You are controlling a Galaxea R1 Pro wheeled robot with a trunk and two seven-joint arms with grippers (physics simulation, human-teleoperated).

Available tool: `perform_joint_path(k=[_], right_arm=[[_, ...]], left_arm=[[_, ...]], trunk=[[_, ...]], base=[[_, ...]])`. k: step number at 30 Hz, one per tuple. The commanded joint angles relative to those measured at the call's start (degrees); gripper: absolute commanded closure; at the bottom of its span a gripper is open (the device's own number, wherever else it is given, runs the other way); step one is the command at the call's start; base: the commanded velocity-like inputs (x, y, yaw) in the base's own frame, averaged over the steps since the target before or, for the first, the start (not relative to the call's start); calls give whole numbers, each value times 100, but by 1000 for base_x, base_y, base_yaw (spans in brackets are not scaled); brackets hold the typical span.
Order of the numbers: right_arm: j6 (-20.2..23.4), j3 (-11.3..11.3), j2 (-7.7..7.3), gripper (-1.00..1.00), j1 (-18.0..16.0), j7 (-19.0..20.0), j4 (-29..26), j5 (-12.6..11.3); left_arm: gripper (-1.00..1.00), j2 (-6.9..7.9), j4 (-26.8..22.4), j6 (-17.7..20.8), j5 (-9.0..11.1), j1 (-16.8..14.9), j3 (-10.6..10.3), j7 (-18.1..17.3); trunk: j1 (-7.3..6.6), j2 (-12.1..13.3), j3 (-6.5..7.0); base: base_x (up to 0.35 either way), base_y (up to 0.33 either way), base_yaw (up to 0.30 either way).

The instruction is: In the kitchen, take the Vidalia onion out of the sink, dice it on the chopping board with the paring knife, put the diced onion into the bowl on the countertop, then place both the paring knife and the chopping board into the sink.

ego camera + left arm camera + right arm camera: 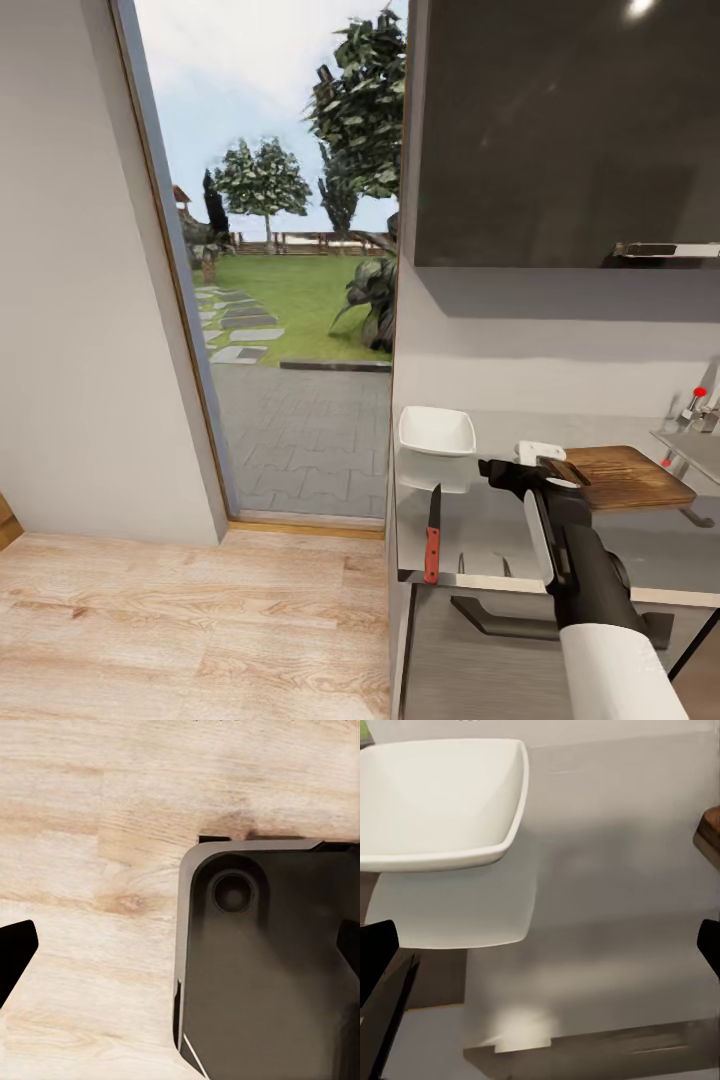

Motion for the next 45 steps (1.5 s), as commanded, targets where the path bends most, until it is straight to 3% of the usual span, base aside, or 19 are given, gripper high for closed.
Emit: perform_joint_path(k=[1, 13, 31, 34, 38, 45], right_arm=[[29, -2, -28, -100, -5, 27, -6, 57], [29, 16, -402, -100, -6, 45, -19, 42], [13, 57, -338, -100, -6, -162, -23, 59], [-9, 64, -330, -100, -6, -481, -23, 54], [-326, 213, -180, -100, -6, -1111, -23, 51], [-627, 715, 8, -100, -6, -1863, -23, 50]], left_arm=[[-100, -2, 9, -31, 10, -4, 14, -1], [-100, -39, 3, -31, -2, -3, 14, -1], [-100, -63, 3, -31, -9, -4, 6, 26], [-100, -74, 1, -31, -11, -3, 5, 30], [-100, -78, 0, -31, -12, -5, 5, 32], [-100, -79, 0, -31, -12, -5, 5, 31]], trunk=[[1, -5, -7], [1, -5, -7], [1, -5, -7], [1, -5, -7], [1, -5, -7], [1, -5, -7]], base=[[0, 0, 0], [0, -1, 0], [0, -287, 0], [0, -332, 0], [0, -292, 0], [0, -61, 0]])
